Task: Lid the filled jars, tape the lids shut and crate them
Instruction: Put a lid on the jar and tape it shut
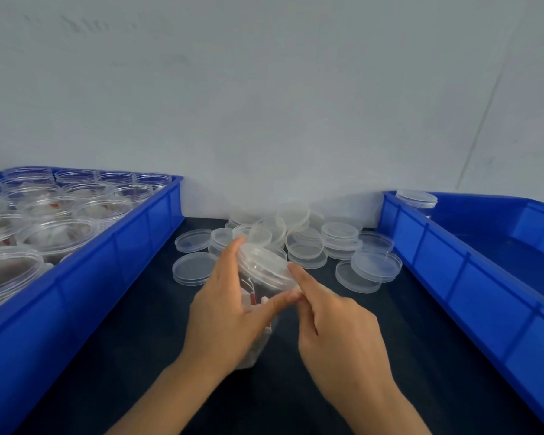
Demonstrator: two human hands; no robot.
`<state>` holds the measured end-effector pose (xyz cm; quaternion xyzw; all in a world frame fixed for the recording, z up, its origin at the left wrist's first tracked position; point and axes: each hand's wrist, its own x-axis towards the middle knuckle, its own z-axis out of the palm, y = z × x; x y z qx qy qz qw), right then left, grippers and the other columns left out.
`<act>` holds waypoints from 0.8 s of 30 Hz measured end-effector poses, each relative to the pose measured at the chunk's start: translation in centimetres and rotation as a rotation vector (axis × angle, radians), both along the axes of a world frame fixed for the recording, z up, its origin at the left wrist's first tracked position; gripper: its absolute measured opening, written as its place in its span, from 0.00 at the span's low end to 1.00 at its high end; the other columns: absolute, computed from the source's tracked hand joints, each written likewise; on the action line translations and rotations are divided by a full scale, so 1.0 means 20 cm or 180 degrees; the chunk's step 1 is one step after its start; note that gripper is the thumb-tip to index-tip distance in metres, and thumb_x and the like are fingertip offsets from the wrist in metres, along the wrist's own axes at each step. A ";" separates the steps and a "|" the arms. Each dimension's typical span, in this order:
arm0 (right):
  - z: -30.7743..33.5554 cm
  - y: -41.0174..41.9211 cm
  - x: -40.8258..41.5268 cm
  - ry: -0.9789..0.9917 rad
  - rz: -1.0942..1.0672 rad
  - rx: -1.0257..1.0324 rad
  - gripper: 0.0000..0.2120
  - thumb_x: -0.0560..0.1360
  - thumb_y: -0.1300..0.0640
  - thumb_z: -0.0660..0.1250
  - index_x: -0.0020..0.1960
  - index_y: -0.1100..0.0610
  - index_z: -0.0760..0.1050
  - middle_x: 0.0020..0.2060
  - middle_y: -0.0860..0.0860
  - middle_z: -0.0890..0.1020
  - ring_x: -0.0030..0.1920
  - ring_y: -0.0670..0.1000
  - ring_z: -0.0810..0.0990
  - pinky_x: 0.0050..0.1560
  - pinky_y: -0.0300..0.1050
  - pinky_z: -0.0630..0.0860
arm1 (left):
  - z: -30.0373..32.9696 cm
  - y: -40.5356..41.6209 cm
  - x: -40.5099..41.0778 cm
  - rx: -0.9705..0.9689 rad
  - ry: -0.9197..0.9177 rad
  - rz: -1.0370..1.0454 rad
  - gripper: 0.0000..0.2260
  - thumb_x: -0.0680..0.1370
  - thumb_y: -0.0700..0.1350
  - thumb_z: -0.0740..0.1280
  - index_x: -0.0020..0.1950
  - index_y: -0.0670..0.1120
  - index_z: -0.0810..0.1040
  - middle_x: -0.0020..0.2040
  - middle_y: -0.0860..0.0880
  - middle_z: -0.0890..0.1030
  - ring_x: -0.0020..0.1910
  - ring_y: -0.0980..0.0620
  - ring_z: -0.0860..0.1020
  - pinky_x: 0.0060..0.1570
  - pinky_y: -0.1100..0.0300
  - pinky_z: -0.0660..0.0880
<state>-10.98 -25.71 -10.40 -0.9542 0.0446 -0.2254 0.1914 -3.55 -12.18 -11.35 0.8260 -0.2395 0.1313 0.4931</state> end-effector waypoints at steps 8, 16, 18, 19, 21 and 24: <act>0.04 -0.05 0.00 0.0542 0.0247 0.1163 0.31 0.75 0.31 0.50 0.75 0.39 0.55 0.31 0.45 0.76 0.36 0.43 0.76 0.46 0.45 0.77 | 0.00 0.04 0.07 -0.0603 0.0414 -0.0016 0.36 0.52 0.74 0.70 0.57 0.63 0.71 0.50 0.66 0.80 0.50 0.69 0.77 0.46 0.69 0.73; 0.07 -0.13 0.00 0.0470 0.0107 0.0358 0.14 0.79 0.38 0.50 0.64 0.35 0.59 0.42 0.41 0.76 0.42 0.41 0.74 0.40 0.35 0.68 | 0.01 0.05 0.09 -0.0989 0.0873 -0.0614 0.29 0.55 0.65 0.74 0.54 0.57 0.76 0.46 0.65 0.82 0.46 0.67 0.80 0.36 0.74 0.74; 0.07 -0.14 0.01 0.0485 0.0122 0.0314 0.18 0.80 0.38 0.50 0.69 0.35 0.58 0.44 0.42 0.77 0.44 0.42 0.74 0.44 0.40 0.70 | 0.02 0.06 0.10 -0.0976 0.0980 -0.0713 0.30 0.56 0.64 0.73 0.55 0.57 0.75 0.46 0.66 0.82 0.46 0.68 0.80 0.35 0.75 0.74; 0.07 -0.14 0.01 0.0494 0.0125 0.0317 0.19 0.80 0.39 0.50 0.70 0.34 0.56 0.44 0.43 0.78 0.43 0.43 0.75 0.45 0.41 0.71 | 0.03 0.06 0.10 -0.0968 0.1027 -0.0764 0.30 0.56 0.63 0.74 0.55 0.56 0.75 0.46 0.66 0.82 0.46 0.68 0.80 0.35 0.75 0.74; 0.07 -0.14 0.01 0.0482 0.0141 0.0277 0.20 0.80 0.39 0.50 0.71 0.32 0.53 0.43 0.46 0.80 0.41 0.44 0.77 0.45 0.42 0.74 | 0.03 0.06 0.10 -0.0983 0.1117 -0.0834 0.34 0.56 0.64 0.78 0.58 0.56 0.72 0.48 0.65 0.82 0.47 0.66 0.80 0.36 0.72 0.75; 0.07 -0.12 0.02 0.0439 0.0157 0.0148 0.20 0.80 0.39 0.50 0.71 0.32 0.51 0.41 0.48 0.81 0.39 0.46 0.79 0.43 0.41 0.76 | 0.03 0.08 0.10 -0.0989 0.1255 -0.0847 0.39 0.53 0.66 0.78 0.58 0.58 0.66 0.48 0.62 0.83 0.47 0.62 0.82 0.36 0.68 0.75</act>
